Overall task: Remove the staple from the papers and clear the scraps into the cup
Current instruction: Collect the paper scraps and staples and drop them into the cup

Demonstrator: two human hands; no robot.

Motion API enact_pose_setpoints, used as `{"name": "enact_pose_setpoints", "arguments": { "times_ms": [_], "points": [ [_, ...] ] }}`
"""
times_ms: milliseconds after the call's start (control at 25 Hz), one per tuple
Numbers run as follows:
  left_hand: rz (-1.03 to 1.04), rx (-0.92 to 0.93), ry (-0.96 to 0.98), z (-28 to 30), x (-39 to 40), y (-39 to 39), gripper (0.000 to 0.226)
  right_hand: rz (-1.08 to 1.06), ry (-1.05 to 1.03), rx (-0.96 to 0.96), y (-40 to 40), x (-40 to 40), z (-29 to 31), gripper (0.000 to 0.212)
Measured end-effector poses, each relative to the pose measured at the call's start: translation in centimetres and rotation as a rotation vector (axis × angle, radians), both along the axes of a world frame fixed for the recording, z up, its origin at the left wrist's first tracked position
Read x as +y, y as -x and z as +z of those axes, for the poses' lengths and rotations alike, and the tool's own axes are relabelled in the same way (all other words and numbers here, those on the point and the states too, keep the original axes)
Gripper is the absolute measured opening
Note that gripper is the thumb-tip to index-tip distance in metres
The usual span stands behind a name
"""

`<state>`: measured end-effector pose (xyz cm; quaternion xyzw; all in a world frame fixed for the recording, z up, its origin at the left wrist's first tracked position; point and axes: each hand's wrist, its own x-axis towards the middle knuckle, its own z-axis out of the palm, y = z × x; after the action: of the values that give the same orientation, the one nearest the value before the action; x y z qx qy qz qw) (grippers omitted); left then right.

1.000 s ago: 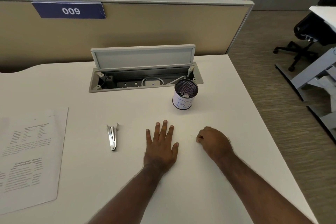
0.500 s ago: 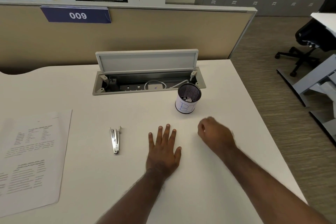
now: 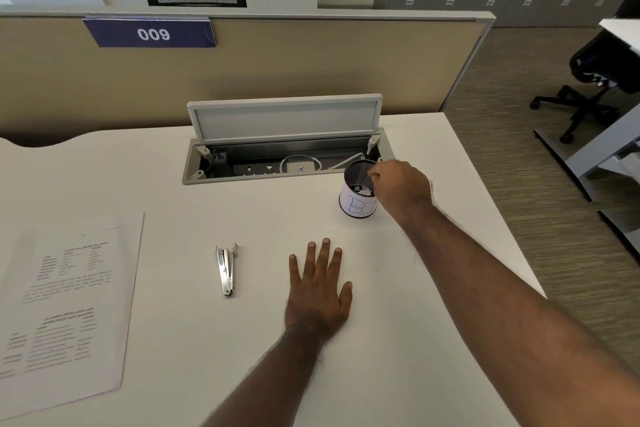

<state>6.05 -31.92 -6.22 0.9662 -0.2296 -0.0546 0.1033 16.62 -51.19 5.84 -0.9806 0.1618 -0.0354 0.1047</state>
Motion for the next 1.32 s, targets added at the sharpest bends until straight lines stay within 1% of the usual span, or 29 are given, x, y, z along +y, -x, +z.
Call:
{"name": "enact_pose_setpoints", "arguments": {
  "times_ms": [120,200,320,360,400,480,520,560,640,760,840,920,1080,1160,1200,1240,1320],
  "points": [
    [0.0,0.004,-0.003,0.0,0.0,0.0,0.066,-0.03,-0.078,-0.043,0.3,-0.3,0.1,0.019],
    [-0.001,0.003,-0.007,0.0,0.0,0.0,0.066,-0.043,-0.159,-0.113,1.1,-0.6,0.8,0.013],
    [-0.004,0.009,-0.013,-0.1,0.0,-0.1,0.067,-0.108,-0.303,-0.227,4.1,-1.0,0.8,0.01],
    [-0.002,0.01,-0.014,-0.1,0.0,-0.1,0.067,-0.129,-0.303,-0.204,5.7,-1.0,0.0,0.008],
    [-0.001,0.01,-0.014,-0.1,0.0,-0.1,0.067,-0.131,-0.287,-0.128,7.4,-0.9,-1.2,0.007],
    [0.001,0.009,-0.015,0.0,-0.1,-0.1,0.067,-0.076,-0.28,0.111,10.9,-0.3,-4.2,0.008],
    [0.002,0.01,-0.015,0.0,-0.1,-0.1,0.067,-0.035,-0.298,0.2,12.2,0.1,-5.5,0.013],
    [0.002,0.009,-0.012,0.0,-0.1,-0.1,0.067,-0.001,-0.309,0.242,13.2,0.4,-6.6,0.019],
    [0.001,0.005,-0.007,0.0,0.0,-0.1,0.067,0.031,-0.253,0.211,13.8,0.7,-8.0,0.026],
    [0.0,0.002,-0.006,0.1,0.0,0.0,0.066,0.016,-0.123,0.176,13.2,1.2,-8.4,0.022],
    [0.0,0.0,-0.005,0.0,0.1,0.0,0.066,0.017,-0.066,0.211,12.8,1.6,-8.1,0.019],
    [0.0,0.0,-0.003,0.0,0.1,0.0,0.067,0.016,-0.036,0.237,12.4,1.8,-7.7,0.019],
    [0.0,-0.003,0.004,0.0,0.0,-0.1,0.067,0.052,0.103,0.287,12.0,2.7,-7.1,0.02],
    [0.003,0.0,0.008,-0.1,0.1,-0.1,0.066,0.082,0.163,0.298,12.1,3.3,-7.0,0.015],
    [0.003,0.0,0.007,-0.1,0.1,0.0,0.066,0.095,0.206,0.277,12.3,3.7,-6.8,0.008],
    [0.002,-0.003,0.007,-0.1,0.1,0.0,0.066,0.098,0.223,0.263,12.5,4.0,-6.5,0.007],
    [0.003,-0.006,0.008,0.0,0.0,0.0,0.066,0.103,0.245,0.225,12.9,4.3,-6.6,0.031]
  ]
}}
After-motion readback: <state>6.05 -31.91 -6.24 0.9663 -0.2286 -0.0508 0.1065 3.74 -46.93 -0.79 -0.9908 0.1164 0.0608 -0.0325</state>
